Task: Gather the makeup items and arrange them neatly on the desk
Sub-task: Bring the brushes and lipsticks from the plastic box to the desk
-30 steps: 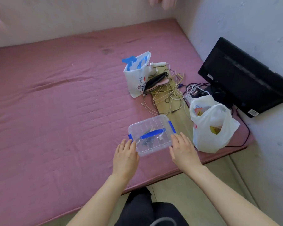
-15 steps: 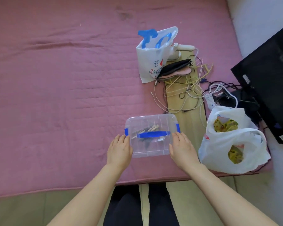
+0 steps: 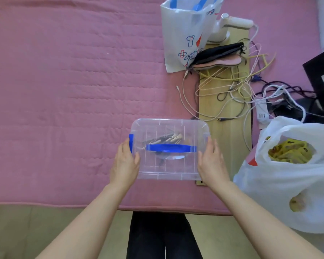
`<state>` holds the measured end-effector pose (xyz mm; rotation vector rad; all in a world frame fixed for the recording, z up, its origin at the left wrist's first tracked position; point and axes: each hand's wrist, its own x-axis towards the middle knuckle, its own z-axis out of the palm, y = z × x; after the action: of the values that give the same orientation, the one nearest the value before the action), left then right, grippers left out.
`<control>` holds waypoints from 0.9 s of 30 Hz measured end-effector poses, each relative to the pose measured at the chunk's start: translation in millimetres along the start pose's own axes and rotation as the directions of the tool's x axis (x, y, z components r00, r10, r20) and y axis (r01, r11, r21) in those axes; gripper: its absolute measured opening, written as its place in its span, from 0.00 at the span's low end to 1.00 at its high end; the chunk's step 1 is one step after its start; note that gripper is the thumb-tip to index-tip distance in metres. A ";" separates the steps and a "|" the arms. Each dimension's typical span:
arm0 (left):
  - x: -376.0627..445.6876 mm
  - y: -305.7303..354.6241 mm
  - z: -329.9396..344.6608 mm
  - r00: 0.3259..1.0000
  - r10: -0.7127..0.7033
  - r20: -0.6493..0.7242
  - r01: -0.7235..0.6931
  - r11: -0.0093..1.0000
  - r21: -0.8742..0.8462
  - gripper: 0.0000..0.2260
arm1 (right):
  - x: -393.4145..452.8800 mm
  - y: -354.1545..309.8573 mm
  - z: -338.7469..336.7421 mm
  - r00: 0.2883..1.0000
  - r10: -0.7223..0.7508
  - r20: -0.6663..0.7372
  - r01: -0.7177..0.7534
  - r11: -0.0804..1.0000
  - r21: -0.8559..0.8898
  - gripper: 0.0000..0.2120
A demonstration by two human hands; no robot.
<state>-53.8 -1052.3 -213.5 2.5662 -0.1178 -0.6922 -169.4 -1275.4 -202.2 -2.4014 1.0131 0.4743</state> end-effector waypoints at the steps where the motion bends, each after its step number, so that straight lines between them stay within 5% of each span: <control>1: 2.0 -0.1 4.4 0.999 -0.015 -0.031 0.015 1.000 -0.015 0.22 | 3.1 2.2 4.9 1.000 0.017 -0.019 -0.016 0.998 0.062 0.29; 9: 19.1 -11.6 25.2 0.987 -0.106 -0.123 0.077 0.972 -0.223 0.16 | 10.8 17.3 21.2 0.987 0.063 -0.151 -0.002 0.929 0.371 0.23; 18: 22.7 -15.7 36.1 0.973 -0.119 -0.199 0.043 0.937 -0.347 0.12 | 19.2 40.7 38.2 0.987 0.051 -0.153 0.008 0.932 0.362 0.22; 27: 25.3 -14.0 42.0 0.942 -0.065 -0.329 -0.010 0.975 -0.220 0.13 | 22.6 32.4 47.2 0.959 0.139 -0.248 -0.064 0.955 0.289 0.21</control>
<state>-53.1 -1062.8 -263.4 2.4326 0.1026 -0.2510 -184.2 -1281.6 -261.6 -2.2026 1.2341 0.0346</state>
